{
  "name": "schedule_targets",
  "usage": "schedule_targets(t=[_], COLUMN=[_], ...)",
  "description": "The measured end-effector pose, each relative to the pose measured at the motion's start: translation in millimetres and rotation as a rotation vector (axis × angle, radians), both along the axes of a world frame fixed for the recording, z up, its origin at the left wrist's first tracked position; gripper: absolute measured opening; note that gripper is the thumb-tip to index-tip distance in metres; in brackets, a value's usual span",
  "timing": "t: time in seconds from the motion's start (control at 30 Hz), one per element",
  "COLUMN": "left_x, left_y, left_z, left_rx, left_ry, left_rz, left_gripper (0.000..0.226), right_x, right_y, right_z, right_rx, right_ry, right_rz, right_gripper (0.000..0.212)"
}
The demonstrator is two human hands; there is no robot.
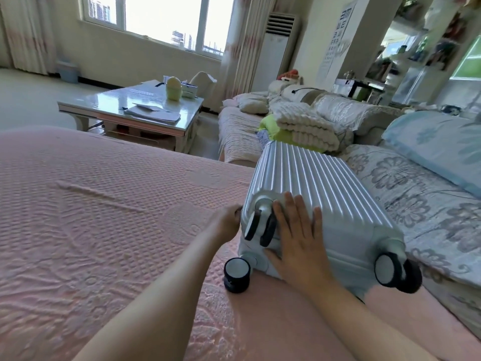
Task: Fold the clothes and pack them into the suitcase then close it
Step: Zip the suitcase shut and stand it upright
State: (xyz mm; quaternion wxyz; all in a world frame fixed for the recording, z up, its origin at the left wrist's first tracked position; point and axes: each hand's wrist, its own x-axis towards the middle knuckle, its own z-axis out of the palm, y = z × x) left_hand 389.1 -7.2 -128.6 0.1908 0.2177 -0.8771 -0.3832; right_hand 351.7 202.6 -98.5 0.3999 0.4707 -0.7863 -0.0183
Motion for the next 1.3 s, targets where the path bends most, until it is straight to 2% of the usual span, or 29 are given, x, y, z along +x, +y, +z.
schedule_targets(t=[0.07, 0.17, 0.2, 0.27, 0.37, 0.47, 0.67, 0.77, 0.83, 0.9, 0.97, 1.03, 1.1, 1.17, 1.23, 1.3], left_x=[0.7, -2.9, -3.5, -1.9, 8.1, 21.3, 60.3, 64.6, 61.9, 56.9, 48.5, 39.9, 33.8, 29.0, 27.5, 25.8], left_y=[-6.2, -7.4, -5.6, -5.0, -11.4, -12.6, 18.4, 53.5, 80.0, 106.8, 132.5, 151.2, 162.5, 167.9, 169.0, 165.1], left_z=[1.8, 3.5, 3.6, 3.4, 7.9, 15.1, 27.6, 27.9, 23.9, 19.9, 16.3, 10.9, 8.7, 9.0, 12.3, 15.0], left_rx=[0.124, 0.508, 0.560, 0.404, -0.062, -0.358, -0.439, -0.428, -0.440, -0.366, -0.239, 0.029, 0.134, 0.163, 0.242, 0.175], left_ry=[0.020, 0.011, 0.010, 0.040, 0.102, 0.105, 0.042, 0.006, -0.030, -0.035, -0.008, 0.047, 0.038, 0.016, -0.030, -0.119], left_rz=[0.030, 0.020, 0.026, 0.068, 0.145, 0.060, -0.097, -0.137, -0.141, -0.127, -0.129, -0.125, -0.096, -0.090, -0.117, -0.157], left_gripper=[0.030, 0.025, 0.024, 0.019, 0.019, 0.023, 0.027, 0.028, 0.029, 0.030, 0.029, 0.028, 0.026, 0.026, 0.026, 0.027], right_x=[-2.1, -3.5, -4.9, -11.4, -29.2, -46.6, -44.4, -37.3, -29.8, -18.9, -8.5, -1.4, -2.6, -11.4, -14.1, -14.1], right_y=[1.1, 2.0, 1.6, 0.5, 0.7, 1.0, -10.7, -5.2, 4.9, 19.4, 35.9, 52.8, 67.8, 79.7, 82.6, 79.7], right_z=[-0.3, 1.8, 2.2, 6.2, 20.4, 28.7, 24.4, 24.1, 24.1, 26.9, 34.5, 44.1, 44.7, 36.3, 28.4, 21.1], right_rx=[-0.039, -0.098, -0.109, -0.111, -0.119, -0.123, -0.096, -0.086, -0.097, -0.151, -0.235, -0.161, 0.070, 0.222, 0.268, 0.217], right_ry=[-0.002, -0.028, -0.038, -0.036, 0.018, 0.079, 0.000, -0.089, -0.182, -0.288, -0.285, -0.309, -0.436, -0.635, -0.773, -0.767], right_rz=[0.011, 0.005, 0.010, 0.035, 0.067, 0.064, 0.019, 0.030, 0.087, 0.153, 0.130, -0.037, -0.240, -0.323, -0.287, -0.213], right_gripper=[0.096, 0.079, 0.077, 0.078, 0.072, 0.067, 0.068, 0.068, 0.077, 0.075, 0.050, 0.019, 0.025, 0.035, 0.042, 0.037])
